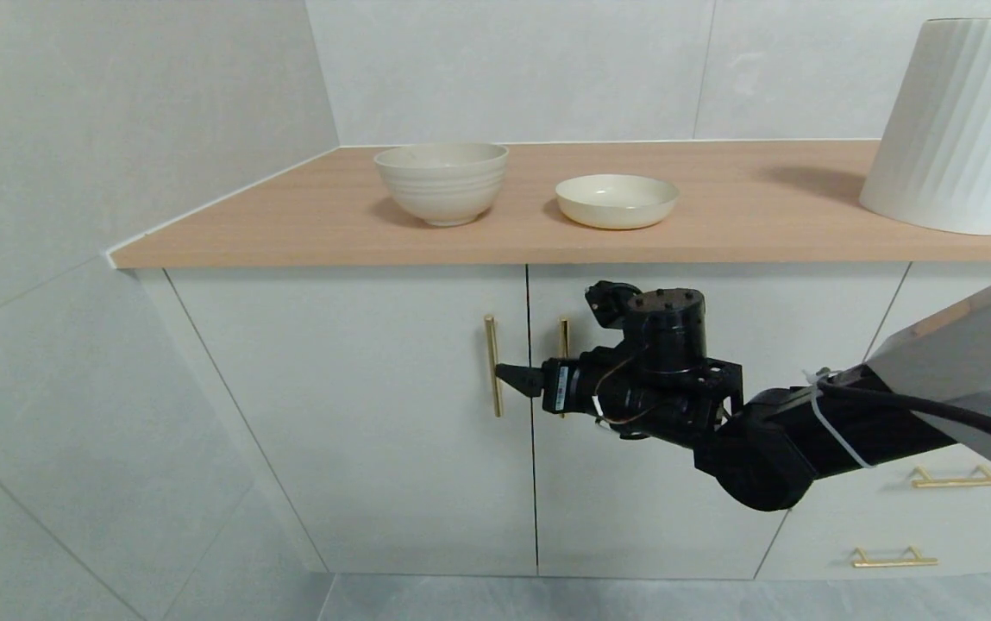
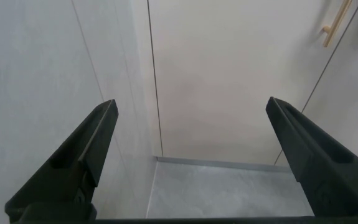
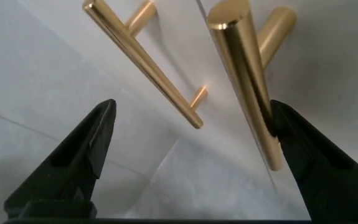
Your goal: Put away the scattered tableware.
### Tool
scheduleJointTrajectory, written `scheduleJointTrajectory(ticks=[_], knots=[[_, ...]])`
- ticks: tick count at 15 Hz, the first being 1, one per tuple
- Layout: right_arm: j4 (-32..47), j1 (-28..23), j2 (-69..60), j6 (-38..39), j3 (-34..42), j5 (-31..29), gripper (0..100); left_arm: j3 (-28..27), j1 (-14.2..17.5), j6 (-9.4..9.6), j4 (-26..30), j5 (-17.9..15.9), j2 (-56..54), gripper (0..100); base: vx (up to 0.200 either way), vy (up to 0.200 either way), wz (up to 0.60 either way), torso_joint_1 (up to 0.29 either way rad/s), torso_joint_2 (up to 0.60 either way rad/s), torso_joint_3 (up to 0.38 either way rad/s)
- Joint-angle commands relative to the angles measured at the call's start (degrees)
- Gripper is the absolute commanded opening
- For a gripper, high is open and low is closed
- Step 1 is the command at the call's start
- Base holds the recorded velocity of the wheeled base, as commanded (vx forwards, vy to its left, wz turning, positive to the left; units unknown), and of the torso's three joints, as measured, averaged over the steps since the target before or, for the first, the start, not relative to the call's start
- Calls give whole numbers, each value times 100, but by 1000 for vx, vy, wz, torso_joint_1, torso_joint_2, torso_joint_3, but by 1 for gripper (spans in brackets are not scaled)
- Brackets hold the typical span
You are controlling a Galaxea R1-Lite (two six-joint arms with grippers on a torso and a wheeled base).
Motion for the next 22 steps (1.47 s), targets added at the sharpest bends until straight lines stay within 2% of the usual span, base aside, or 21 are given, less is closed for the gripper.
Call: scheduleJointTrajectory(ticks=[1,5,10,13,14,15,16,17,18,19,20,21,22], knots=[[-117,75,-15,107,11,17,100,0,0,-4,-2,-3,0,100,0,0,0,0,0,0],[-214,154,-138,230,178,34,100,0,0,-4,-2,6,0,100,0,0,0,0,0,0],[-214,286,-753,230,942,746,100,0,0,5,-2,6,0,100,0,0,0,0,0,0],[-214,470,-1219,212,1435,773,100,-79,0,383,-37,-55,0,100,0,0,0,0,0,0],[-205,497,-1351,212,1531,782,100,-536,0,497,42,-231,35,100,0,0,0,0,0,0],[-205,532,-1518,212,1689,799,100,-1318,-9,506,394,-723,554,100,0,0,0,0,0,0],[-205,532,-1641,203,1848,913,100,-1828,-9,506,613,-1110,1099,100,0,0,0,0,0,0],[-205,549,-1703,203,1909,1001,100,-1995,-9,506,648,-1330,1397,100,0,0,0,0,0,0],[-205,558,-1817,186,2041,1274,100,-2294,0,585,640,-1857,2320,100,0,0,0,0,0,0],[-205,567,-1861,186,2094,1362,100,-2443,-9,647,640,-2086,2777,100,0,0,0,0,0,0],[-205,611,-1905,186,2182,1406,100,-2707,-9,682,604,-2411,3744,100,0,0,0,0,0,0],[-205,637,-1913,186,2190,1414,100,-2786,-18,682,578,-2464,4061,100,0,0,0,0,0,0],[-205,699,-1922,168,2190,1414,100,-3006,-158,664,490,-2534,4852,100,0,0,0,0,0,0]])
